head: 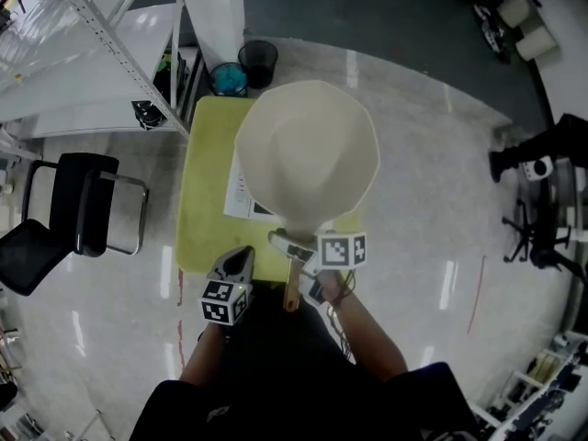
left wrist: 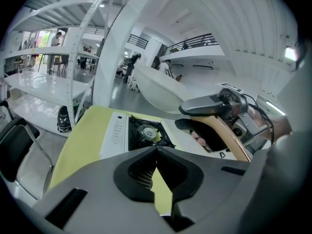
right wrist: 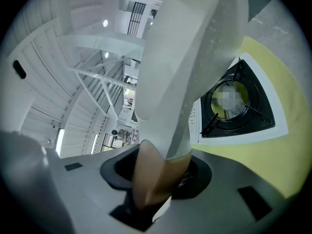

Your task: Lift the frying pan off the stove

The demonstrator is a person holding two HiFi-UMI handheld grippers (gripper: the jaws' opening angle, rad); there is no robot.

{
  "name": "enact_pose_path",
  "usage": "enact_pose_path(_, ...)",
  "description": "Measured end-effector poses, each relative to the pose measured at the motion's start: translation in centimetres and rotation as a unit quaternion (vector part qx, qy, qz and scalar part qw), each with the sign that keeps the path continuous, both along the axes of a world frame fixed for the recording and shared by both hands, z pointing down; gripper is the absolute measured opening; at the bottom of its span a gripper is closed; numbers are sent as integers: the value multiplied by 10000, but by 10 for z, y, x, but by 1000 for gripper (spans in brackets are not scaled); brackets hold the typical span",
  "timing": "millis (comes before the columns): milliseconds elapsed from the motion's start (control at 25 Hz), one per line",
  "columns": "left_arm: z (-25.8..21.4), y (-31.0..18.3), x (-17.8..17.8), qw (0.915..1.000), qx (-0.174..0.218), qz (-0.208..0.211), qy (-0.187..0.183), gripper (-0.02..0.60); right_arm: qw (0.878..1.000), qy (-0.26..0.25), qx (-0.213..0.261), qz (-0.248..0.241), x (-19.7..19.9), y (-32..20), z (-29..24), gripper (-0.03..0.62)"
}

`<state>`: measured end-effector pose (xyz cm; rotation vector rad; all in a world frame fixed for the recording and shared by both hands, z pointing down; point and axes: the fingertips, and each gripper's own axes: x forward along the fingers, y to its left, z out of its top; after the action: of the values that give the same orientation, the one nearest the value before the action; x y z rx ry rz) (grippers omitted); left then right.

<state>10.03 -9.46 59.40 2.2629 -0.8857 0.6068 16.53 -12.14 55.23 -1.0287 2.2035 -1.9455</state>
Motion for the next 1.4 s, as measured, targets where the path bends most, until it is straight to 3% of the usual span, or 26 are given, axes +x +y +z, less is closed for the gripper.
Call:
enact_pose_path(400, -15, -18, 10, 9998, 205, 50, 17, 43, 9999, 99, 126, 18, 4, 11, -33, 176)
enact_pose_path(1400, -16, -15, 15, 9999, 144, -36, -1, 43, 9996, -38, 268, -129, 0, 7, -41, 184)
